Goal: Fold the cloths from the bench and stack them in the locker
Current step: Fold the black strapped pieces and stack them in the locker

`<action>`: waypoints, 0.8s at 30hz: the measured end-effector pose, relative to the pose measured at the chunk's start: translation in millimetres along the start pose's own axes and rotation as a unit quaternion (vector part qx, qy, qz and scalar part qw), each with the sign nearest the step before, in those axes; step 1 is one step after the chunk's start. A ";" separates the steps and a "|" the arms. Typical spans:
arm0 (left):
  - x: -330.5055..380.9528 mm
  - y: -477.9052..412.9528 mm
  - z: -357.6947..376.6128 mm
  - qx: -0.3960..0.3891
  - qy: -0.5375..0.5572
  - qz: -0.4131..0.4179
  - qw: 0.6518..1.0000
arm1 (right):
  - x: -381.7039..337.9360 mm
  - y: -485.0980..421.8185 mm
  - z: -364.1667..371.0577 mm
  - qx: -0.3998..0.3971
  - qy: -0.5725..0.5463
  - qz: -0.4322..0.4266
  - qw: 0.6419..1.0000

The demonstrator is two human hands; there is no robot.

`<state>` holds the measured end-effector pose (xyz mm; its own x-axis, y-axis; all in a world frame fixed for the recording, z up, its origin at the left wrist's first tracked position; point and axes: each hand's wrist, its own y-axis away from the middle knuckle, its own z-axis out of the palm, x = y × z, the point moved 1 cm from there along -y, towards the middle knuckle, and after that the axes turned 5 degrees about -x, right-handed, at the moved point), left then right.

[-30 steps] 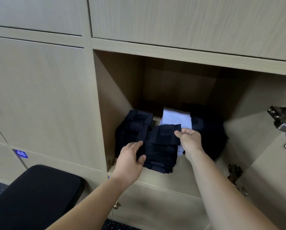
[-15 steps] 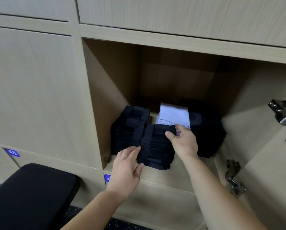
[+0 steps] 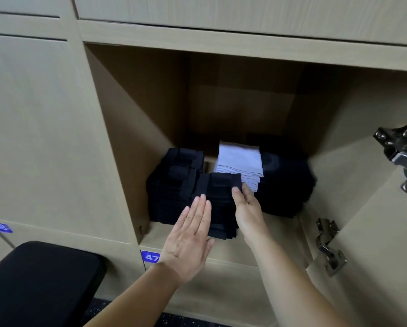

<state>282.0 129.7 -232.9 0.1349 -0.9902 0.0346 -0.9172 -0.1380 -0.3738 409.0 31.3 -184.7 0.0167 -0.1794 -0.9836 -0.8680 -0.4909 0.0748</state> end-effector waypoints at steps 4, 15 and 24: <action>-4.3 -2.0 3.8 0.001 -0.011 0.007 1.000 | 1.3 -0.8 3.9 -0.007 0.065 -0.029 0.997; -0.1 14.7 9.5 0.051 -0.023 0.035 0.998 | -6.0 12.1 -16.2 0.021 0.243 -0.166 0.955; -11.3 7.4 31.8 0.109 -0.114 0.167 0.973 | -1.1 10.5 -15.3 -0.020 0.407 -0.221 0.886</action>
<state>285.6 140.6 -265.5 -0.0555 -0.9459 -0.3197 -0.8256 0.2235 -0.5181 407.5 13.3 -180.3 0.7166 -0.5097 -0.4761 -0.6699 -0.6931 -0.2662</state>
